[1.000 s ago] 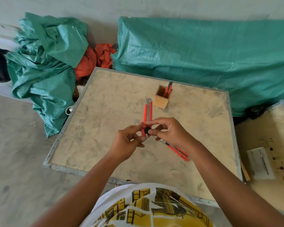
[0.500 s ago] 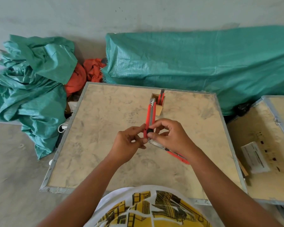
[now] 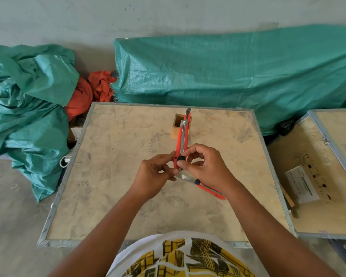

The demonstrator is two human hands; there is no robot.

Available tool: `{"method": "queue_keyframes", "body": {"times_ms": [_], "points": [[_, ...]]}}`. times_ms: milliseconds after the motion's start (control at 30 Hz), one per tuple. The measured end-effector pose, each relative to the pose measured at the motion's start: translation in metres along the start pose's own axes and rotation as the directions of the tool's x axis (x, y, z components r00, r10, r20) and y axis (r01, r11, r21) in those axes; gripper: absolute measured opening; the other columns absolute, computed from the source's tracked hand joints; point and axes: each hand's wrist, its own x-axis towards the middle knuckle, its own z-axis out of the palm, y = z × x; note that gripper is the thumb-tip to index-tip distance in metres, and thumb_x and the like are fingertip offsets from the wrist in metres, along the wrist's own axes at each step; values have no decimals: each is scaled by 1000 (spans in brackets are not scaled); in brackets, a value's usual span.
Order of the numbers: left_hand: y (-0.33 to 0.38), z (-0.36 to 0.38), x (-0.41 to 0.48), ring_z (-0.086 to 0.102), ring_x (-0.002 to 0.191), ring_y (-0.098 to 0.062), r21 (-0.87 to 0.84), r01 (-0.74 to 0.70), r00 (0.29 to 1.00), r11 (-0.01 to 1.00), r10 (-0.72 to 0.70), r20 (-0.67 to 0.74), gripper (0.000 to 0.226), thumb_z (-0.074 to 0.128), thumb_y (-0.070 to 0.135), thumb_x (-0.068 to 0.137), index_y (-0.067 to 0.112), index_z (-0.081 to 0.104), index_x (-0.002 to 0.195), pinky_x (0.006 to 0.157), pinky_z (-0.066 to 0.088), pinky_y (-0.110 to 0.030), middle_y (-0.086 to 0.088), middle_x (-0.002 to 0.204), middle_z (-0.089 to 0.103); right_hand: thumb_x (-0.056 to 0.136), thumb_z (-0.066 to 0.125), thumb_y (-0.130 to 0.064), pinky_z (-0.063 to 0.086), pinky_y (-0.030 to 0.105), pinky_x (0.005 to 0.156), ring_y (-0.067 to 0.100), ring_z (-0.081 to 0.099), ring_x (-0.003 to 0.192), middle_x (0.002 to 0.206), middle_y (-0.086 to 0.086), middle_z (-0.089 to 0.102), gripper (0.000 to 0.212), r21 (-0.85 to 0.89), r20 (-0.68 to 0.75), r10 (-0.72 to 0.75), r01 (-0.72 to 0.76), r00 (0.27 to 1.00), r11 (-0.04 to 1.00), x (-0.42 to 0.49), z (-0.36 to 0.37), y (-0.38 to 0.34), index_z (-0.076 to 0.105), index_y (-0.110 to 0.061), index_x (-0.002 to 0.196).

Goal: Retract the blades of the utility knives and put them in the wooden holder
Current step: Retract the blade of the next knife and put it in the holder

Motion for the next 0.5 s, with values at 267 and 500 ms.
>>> {"method": "queue_keyframes", "body": {"times_ms": [267,500], "points": [[-2,23,33,65,67,-11,27,6,999,1000,-7,35,58,71,-14,79,26,68,121,75,63,-38,-4,103,73,94,72,-12,66,32,76,15,77,92,111,-5,77,27,137,-46,54,-48,997,989,28,-31,15,74,-15,121],[-13,28,93,67,79,-25,148,6,999,989,-12,38,59,70,-9,82,32,64,123,74,60,-29,-4,107,73,90,76,-8,66,32,70,14,77,84,111,-4,76,26,89,-88,63,-56,994,994,82,-49,30,77,-20,114]]}}
